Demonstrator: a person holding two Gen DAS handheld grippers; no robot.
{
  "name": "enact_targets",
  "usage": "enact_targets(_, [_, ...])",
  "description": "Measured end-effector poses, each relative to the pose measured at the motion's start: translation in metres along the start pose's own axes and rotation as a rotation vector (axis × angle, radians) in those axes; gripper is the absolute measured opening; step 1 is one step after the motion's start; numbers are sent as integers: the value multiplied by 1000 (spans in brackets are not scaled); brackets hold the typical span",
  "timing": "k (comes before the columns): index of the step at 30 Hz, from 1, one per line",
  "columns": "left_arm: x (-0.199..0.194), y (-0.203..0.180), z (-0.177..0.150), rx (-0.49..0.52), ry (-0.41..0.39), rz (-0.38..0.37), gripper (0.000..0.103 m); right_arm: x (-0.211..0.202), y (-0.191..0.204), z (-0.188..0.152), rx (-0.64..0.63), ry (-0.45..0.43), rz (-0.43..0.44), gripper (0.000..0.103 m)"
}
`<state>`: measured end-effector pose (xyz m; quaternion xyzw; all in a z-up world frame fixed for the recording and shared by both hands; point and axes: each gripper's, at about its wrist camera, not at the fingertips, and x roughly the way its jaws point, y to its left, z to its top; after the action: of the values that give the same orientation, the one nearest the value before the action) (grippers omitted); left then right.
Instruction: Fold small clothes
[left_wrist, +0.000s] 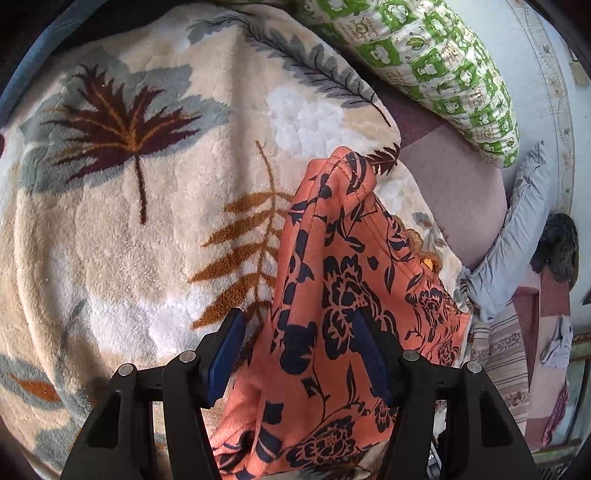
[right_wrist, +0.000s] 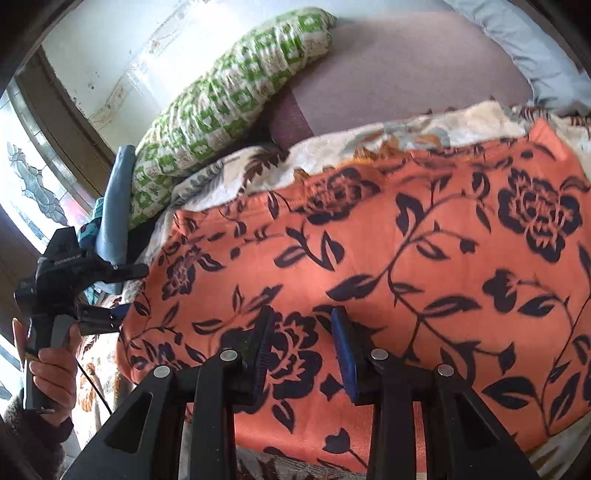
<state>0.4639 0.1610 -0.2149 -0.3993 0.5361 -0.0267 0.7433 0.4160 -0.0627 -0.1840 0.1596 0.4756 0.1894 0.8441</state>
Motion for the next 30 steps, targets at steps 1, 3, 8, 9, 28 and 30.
enact_targets(1, [9, -3, 5, -5, 16, 3, 60, 5, -8, -6, 19, -3, 27, 32])
enact_targets(3, [26, -9, 8, 7, 40, 8, 60, 2, -18, -9, 62, -38, 80, 28])
enact_targets(8, [45, -32, 9, 62, 34, -12, 59, 3, -12, -13, 26, -62, 49, 28])
enact_targets(9, [48, -36, 8, 78, 34, -6, 46, 3, -10, -13, 17, -67, 40, 28])
enact_targets(28, [70, -197, -63, 341, 69, -162, 20, -45, -57, -31, 178, -86, 105, 31])
enact_targets(30, [99, -214, -74, 341, 103, -148, 20, -61, -77, -42, 205, -107, 64, 34])
